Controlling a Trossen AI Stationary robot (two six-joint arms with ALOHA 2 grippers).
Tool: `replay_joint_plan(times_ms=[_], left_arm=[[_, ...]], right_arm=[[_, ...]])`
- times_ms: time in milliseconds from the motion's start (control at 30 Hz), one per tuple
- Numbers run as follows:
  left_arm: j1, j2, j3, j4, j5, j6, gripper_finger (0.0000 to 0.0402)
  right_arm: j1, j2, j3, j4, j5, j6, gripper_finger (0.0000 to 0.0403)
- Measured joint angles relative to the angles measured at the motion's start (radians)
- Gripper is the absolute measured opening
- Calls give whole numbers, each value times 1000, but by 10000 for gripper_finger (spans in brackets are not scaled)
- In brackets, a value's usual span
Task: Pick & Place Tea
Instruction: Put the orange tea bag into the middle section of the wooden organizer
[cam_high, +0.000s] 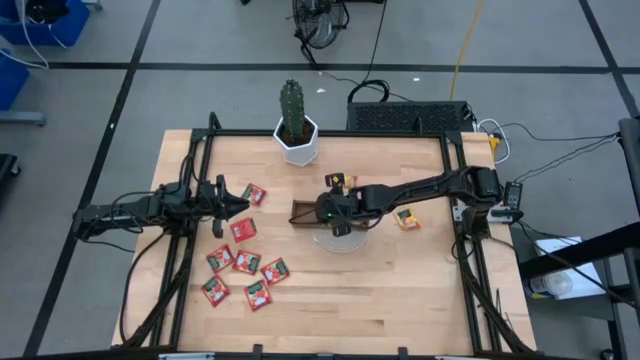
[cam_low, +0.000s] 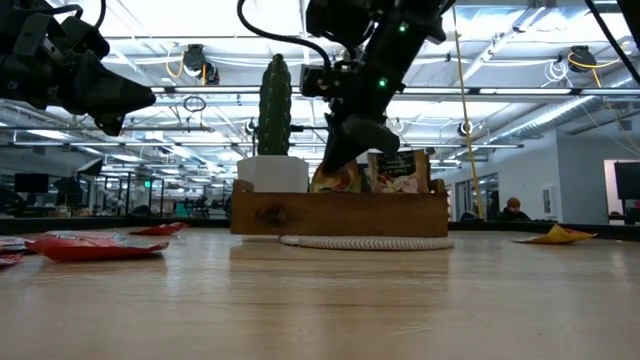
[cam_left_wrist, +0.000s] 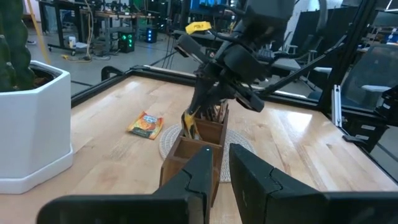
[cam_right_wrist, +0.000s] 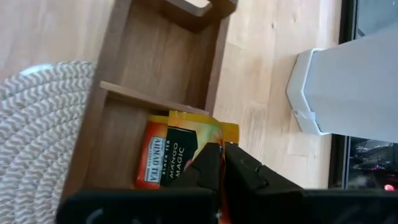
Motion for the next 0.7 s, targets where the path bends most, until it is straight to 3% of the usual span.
replay_joint_plan(times_ms=[133,367,533,700], left_arm=[[0,0,0,0,0,0,58],[0,0,0,0,0,0,58],[0,0,0,0,0,0,58],[0,0,0,0,0,0,58]], right_arm=[[-8,0,0,15,2,12,20],[-7,0,0,32,9,14,92],[15,-8,0,76,103,6,126],[55,-51,0,102,236,6,134]])
